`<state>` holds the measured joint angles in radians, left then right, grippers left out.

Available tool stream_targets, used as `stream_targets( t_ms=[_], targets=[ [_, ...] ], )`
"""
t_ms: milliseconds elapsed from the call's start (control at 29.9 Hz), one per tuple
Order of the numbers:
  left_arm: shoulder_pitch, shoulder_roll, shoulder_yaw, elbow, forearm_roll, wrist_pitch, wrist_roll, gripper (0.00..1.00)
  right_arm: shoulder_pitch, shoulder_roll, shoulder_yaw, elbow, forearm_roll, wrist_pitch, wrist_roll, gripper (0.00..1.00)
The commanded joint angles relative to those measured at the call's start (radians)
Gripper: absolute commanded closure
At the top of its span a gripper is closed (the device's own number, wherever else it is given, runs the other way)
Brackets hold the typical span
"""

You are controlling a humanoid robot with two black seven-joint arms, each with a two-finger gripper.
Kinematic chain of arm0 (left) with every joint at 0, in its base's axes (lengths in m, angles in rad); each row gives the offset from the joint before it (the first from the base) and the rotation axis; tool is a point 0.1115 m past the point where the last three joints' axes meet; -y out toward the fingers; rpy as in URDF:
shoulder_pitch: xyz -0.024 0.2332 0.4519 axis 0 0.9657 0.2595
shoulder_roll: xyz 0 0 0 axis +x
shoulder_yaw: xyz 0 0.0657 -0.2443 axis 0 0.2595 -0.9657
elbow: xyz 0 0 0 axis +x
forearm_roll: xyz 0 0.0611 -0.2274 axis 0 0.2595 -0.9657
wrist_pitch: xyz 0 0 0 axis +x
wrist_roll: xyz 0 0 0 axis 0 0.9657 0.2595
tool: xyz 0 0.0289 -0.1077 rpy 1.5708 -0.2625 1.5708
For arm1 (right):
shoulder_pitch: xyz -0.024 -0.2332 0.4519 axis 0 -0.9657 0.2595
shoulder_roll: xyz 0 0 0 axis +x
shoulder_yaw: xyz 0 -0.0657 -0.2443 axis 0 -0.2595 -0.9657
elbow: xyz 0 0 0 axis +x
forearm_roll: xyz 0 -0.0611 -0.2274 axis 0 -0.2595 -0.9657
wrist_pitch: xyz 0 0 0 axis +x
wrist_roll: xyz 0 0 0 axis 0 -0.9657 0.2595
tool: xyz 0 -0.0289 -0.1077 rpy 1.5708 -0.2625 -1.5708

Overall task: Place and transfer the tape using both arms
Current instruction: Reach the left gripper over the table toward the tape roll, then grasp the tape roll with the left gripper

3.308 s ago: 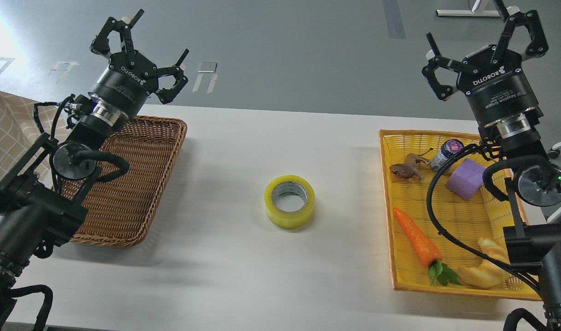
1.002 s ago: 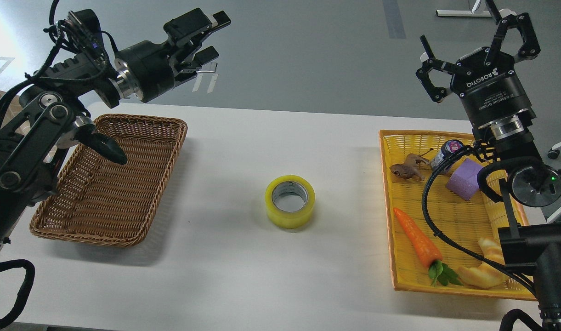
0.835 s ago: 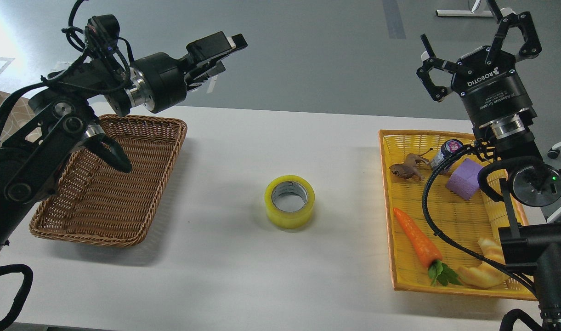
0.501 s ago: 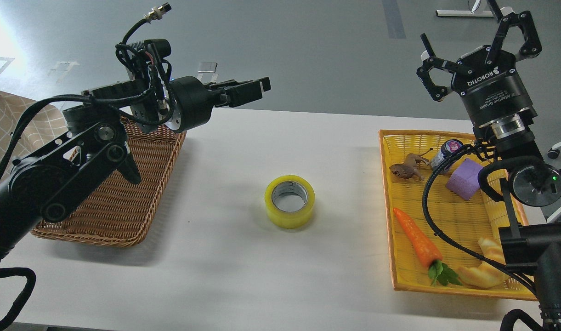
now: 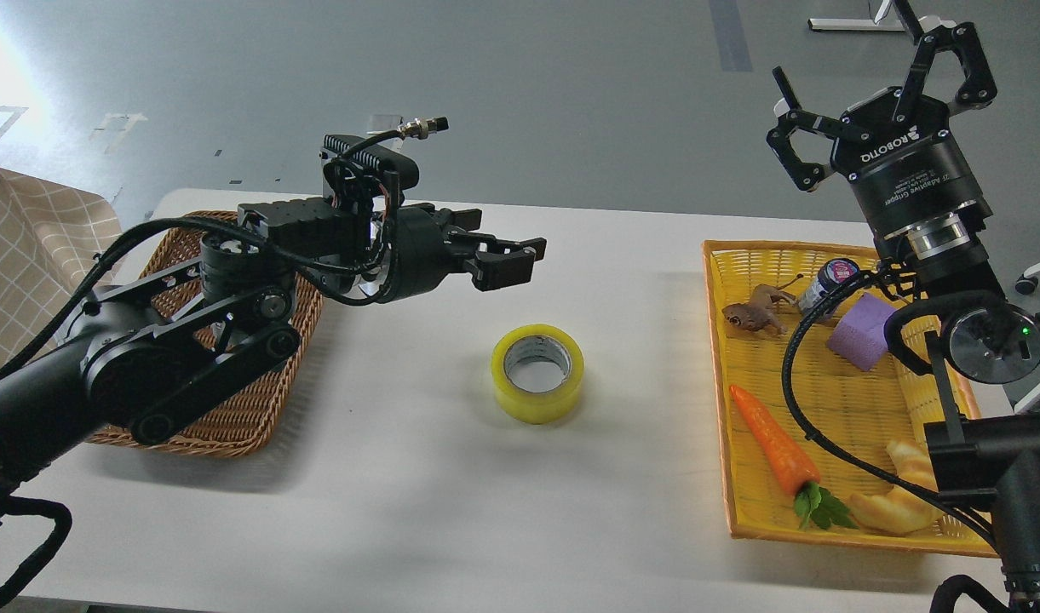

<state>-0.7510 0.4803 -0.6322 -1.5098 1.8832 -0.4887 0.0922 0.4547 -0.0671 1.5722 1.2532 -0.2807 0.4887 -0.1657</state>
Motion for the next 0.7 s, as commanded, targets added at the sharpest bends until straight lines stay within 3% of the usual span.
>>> stream_targets(
  t_ms=[0, 200, 267, 368, 668],
  targets=[
    [0.002, -0.022, 0.026, 0.008, 0.051, 0.000, 0.009, 0.02, -0.010, 0.000, 0.000, -0.002, 0.000, 0.000, 0.000, 0.00],
    [0.009, -0.092, 0.026, 0.010, 0.074, 0.000, 0.037, 0.02, -0.018, 0.001, 0.000, -0.005, 0.000, 0.000, 0.000, 0.00],
    [0.012, -0.107, 0.026, 0.010, 0.073, 0.000, 0.090, 0.02, -0.024, 0.004, 0.000, 0.002, 0.000, 0.000, 0.000, 0.00],
    [0.015, -0.129, 0.028, 0.013, 0.070, 0.000, 0.138, 0.02, -0.024, 0.004, 0.000, 0.002, 0.000, 0.000, 0.000, 0.00],
    [0.019, -0.141, 0.075, 0.037, 0.070, 0.000, 0.124, 0.02, -0.021, 0.004, 0.002, 0.003, 0.000, 0.000, 0.000, 0.00]
  ],
)
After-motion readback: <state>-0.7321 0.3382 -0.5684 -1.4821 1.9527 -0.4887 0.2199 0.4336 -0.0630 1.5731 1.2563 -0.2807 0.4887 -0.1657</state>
